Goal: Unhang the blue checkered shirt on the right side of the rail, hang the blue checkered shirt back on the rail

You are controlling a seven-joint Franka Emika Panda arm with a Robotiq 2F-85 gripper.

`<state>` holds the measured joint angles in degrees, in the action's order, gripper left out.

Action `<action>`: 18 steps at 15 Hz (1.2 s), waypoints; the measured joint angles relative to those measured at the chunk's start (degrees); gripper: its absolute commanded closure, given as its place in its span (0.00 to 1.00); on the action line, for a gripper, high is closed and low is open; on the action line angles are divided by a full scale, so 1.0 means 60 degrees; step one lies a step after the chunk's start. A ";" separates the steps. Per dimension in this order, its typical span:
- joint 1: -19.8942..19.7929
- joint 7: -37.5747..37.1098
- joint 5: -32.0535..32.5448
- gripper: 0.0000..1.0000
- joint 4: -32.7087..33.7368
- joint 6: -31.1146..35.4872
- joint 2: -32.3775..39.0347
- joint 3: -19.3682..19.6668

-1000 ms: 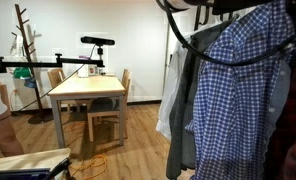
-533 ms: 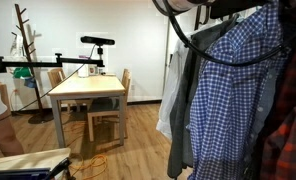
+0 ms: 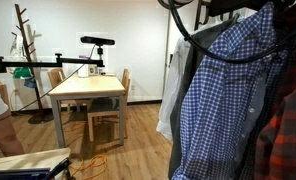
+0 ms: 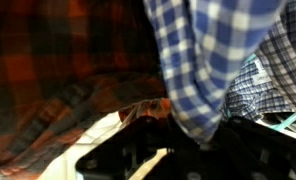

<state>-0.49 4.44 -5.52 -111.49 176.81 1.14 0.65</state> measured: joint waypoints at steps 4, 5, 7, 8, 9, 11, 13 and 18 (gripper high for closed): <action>0.0006 0.0000 -0.0004 0.92 0.1188 -0.0729 0.0384 -0.0015; 0.0004 0.0000 0.0034 0.91 0.1602 -0.0826 0.0599 -0.0010; 0.0004 0.0000 0.0134 0.91 0.2497 -0.1076 0.1157 -0.0005; 0.0005 0.0000 0.0183 0.92 0.2976 -0.1213 0.1501 -0.0003; 0.0010 -0.0012 0.0254 0.91 0.3441 -0.1333 0.1874 -0.0003; 0.0154 -0.0185 0.0459 0.91 0.4241 -0.1407 0.2669 0.0090; 0.0421 -0.0448 0.0636 0.91 0.5028 -0.1439 0.3494 0.0267; 0.0775 -0.1028 0.0659 0.91 0.7087 -0.1541 0.5212 0.0798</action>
<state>4.16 -1.73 -1.56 -68.96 167.56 32.41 5.44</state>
